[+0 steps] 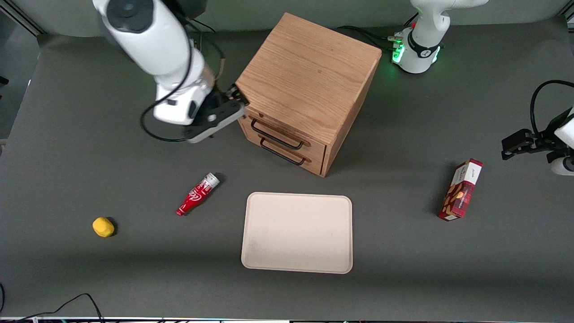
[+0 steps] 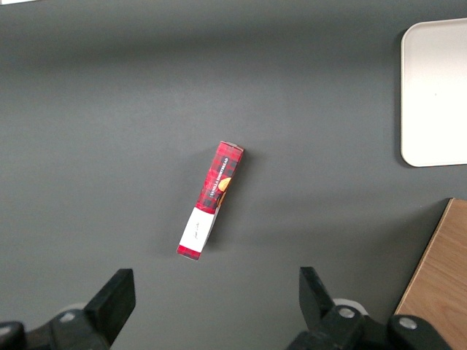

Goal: Open upper drawer
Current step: 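Move the right gripper to the upper drawer's black handle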

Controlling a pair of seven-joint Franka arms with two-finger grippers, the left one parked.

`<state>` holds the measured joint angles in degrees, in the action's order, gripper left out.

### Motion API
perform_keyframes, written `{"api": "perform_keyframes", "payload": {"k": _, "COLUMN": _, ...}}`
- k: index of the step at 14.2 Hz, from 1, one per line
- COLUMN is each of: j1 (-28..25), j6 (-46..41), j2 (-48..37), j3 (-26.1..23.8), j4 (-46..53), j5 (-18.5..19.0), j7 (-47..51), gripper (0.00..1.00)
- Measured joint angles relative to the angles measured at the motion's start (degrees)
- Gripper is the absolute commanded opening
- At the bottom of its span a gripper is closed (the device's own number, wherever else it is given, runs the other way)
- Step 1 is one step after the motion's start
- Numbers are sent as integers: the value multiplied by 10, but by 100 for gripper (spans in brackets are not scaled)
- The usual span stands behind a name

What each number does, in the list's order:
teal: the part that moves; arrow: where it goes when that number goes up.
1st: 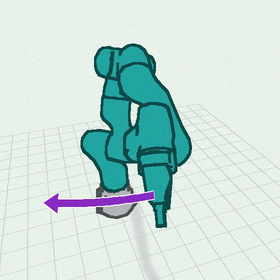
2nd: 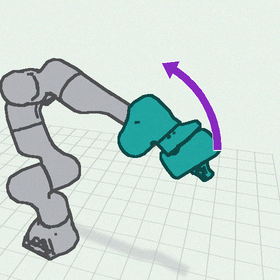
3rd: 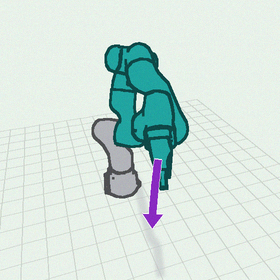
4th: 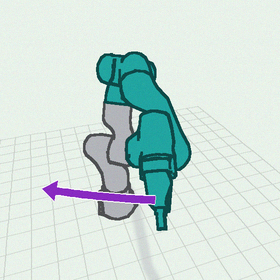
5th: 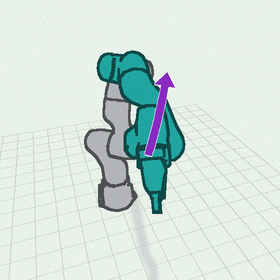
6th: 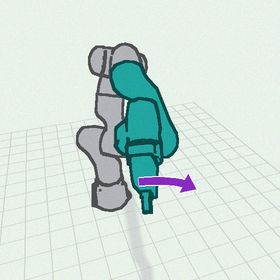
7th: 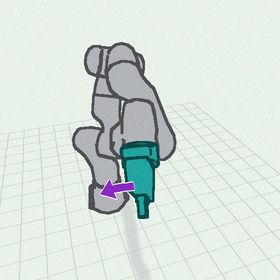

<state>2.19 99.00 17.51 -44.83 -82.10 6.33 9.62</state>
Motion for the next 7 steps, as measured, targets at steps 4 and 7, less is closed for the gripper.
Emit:
{"api": "perform_keyframes", "payload": {"k": 4, "j1": -4, "j6": 29, "j2": 43, "j3": -7, "j4": 3, "j5": 5, "j7": -114, "gripper": 100}}
{"api": "perform_keyframes", "payload": {"k": 7, "j1": -14, "j6": 38, "j2": 87, "j3": -10, "j4": 4, "j5": 5, "j7": -130, "gripper": 100}}
